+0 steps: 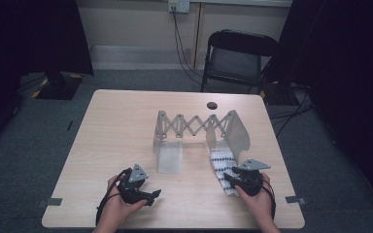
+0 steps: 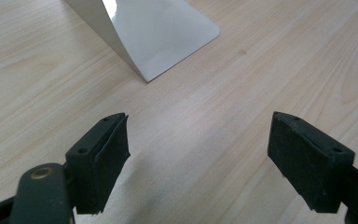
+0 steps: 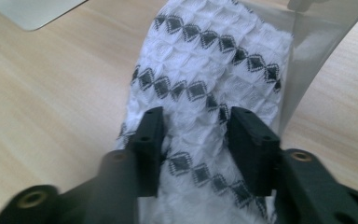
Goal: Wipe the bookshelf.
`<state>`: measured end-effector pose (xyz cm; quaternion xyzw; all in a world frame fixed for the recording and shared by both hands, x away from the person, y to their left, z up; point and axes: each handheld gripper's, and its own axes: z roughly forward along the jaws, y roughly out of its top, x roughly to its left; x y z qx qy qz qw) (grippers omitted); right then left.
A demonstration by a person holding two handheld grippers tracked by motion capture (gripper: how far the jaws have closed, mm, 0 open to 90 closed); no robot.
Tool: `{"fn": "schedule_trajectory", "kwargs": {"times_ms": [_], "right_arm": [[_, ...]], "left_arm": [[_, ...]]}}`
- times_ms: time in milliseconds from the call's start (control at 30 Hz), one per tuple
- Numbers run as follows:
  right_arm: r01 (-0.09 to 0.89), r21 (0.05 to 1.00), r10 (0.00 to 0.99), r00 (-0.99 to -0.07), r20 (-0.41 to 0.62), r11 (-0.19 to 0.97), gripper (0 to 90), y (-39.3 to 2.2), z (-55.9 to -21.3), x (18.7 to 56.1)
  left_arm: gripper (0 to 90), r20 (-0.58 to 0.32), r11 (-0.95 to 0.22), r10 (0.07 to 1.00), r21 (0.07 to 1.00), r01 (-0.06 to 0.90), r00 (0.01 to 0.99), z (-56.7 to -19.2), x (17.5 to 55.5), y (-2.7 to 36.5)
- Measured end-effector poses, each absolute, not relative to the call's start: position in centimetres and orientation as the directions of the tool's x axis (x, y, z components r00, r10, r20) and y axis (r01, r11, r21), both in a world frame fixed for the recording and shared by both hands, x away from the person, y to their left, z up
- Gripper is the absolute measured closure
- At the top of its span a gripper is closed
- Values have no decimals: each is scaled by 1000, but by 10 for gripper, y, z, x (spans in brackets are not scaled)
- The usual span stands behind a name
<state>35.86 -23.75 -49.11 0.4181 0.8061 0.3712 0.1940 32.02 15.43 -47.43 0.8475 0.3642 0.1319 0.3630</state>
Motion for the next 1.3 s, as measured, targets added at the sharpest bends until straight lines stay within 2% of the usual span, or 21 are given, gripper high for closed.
{"fn": "schedule_trajectory", "kwargs": {"times_ms": [33,167,367,533,700,733,900,1067,1300], "right_arm": [[532,752,812,-583,-6,388,607,-238,-490,356],[539,727,800,-599,-24,426,608,-240,-484,348],[541,743,816,-578,-11,394,439,-242,-474,351],[541,740,814,-581,-14,399,426,-234,-478,362],[562,732,817,-576,11,386,517,-234,-489,363],[568,728,819,-573,16,383,571,-234,-489,362],[574,717,817,-577,10,396,695,-234,-487,361],[566,718,817,-576,-8,406,764,-234,-486,358],[558,710,810,-585,-31,430,788,-236,-483,355]], "left_arm": [[205,-39,-472,713,711,521,700,-475,320,154],[205,-36,-476,714,707,523,699,-474,321,155],[204,-42,-468,716,712,523,697,-475,321,153],[204,-40,-470,714,713,520,699,-475,321,153],[204,-42,-468,716,712,524,697,-475,320,155],[204,-40,-469,716,712,523,697,-475,320,155],[205,-36,-473,712,713,517,701,-474,320,153],[205,-39,-470,715,712,522,698,-475,320,153],[204,-42,-463,718,717,521,695,-474,320,154]]}}
